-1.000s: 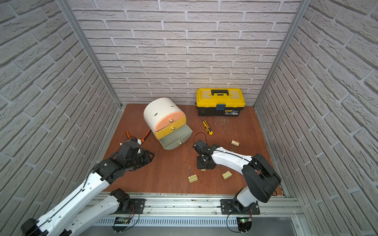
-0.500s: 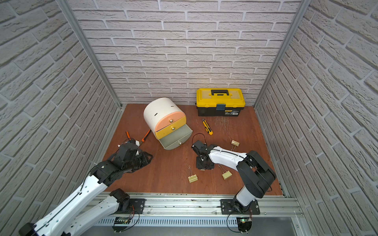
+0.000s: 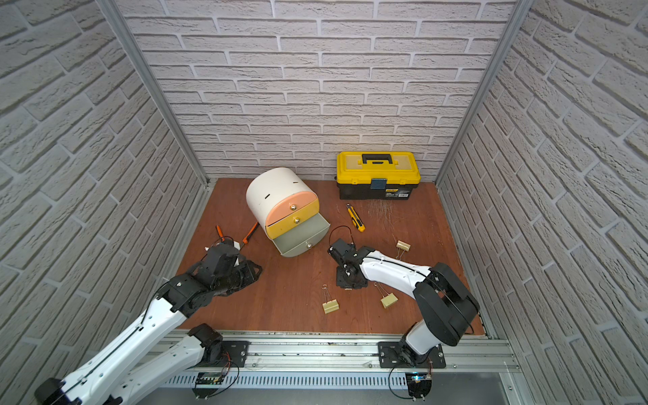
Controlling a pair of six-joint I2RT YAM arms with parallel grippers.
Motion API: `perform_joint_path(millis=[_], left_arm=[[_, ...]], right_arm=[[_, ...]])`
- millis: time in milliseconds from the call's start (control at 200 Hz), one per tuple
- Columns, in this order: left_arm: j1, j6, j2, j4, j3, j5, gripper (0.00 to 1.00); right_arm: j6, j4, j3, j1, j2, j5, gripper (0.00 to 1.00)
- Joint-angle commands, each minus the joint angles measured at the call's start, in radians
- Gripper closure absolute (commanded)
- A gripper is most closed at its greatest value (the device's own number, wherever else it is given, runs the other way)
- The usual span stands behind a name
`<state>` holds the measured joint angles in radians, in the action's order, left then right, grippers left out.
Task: Put the binder clips in the drawer according to color
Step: Pick up the binder clip at the center of the board.
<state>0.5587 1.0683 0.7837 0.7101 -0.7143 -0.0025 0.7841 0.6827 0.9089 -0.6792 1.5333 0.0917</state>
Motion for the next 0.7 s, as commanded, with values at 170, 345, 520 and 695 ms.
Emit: perform_joint_path(millis=[170,345,520,695], left_arm=[[-0.032,-0.043,0.037,-0.043,-0.059,0.014,0.63],[-0.046,-0.051,0.052,-0.055,-0.073,0.02,0.63],[-0.058,-0.062,0.072,-0.065,-0.092,0.026,0.63],[-0.069,-0.064,0.076,-0.068,-0.101,0.03,0.63]], right_arm=[[-0.067,0.098,0.123,-0.01,-0.059,0.055,0.78],[-0.12,0.145,0.242,-0.01,-0.046,0.061,0.78],[-0.184,0.189,0.411,-0.011,0.016,0.045,0.78],[-0.239,0.219,0.594,-0.013,0.114,0.022,0.77]])
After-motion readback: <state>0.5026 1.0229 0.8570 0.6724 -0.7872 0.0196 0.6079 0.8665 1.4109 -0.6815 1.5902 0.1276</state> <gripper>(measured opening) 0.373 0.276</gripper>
